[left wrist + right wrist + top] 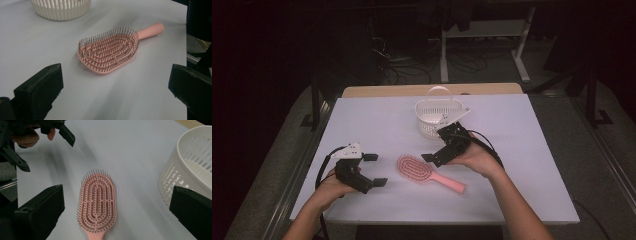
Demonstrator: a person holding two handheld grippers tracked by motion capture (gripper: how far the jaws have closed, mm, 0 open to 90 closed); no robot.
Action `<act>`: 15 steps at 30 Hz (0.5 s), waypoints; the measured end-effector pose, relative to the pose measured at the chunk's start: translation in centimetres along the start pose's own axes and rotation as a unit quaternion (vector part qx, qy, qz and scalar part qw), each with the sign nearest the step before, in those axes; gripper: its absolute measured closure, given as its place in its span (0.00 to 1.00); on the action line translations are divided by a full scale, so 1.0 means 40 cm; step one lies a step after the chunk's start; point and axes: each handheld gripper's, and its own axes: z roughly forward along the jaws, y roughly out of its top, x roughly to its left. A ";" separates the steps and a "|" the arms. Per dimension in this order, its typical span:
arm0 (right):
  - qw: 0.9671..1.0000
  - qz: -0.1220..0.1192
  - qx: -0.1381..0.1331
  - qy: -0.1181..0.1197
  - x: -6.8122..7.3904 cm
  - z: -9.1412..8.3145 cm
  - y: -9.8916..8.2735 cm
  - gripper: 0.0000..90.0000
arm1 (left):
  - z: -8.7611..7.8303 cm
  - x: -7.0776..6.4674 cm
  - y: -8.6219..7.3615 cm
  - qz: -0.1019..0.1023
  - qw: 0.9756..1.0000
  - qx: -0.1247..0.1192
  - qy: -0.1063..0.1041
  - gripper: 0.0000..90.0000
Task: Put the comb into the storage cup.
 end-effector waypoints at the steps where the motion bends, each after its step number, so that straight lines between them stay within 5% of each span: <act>1: 1.000 0.000 0.001 -0.001 0.000 0.000 0.000 0.00 | 0.000 0.000 0.000 0.001 1.000 -0.001 0.000 0.00; 15: 0.999 -0.011 0.048 -0.014 0.009 0.012 -0.012 0.00 | -0.001 0.000 0.000 0.002 1.000 0.001 -0.001 0.00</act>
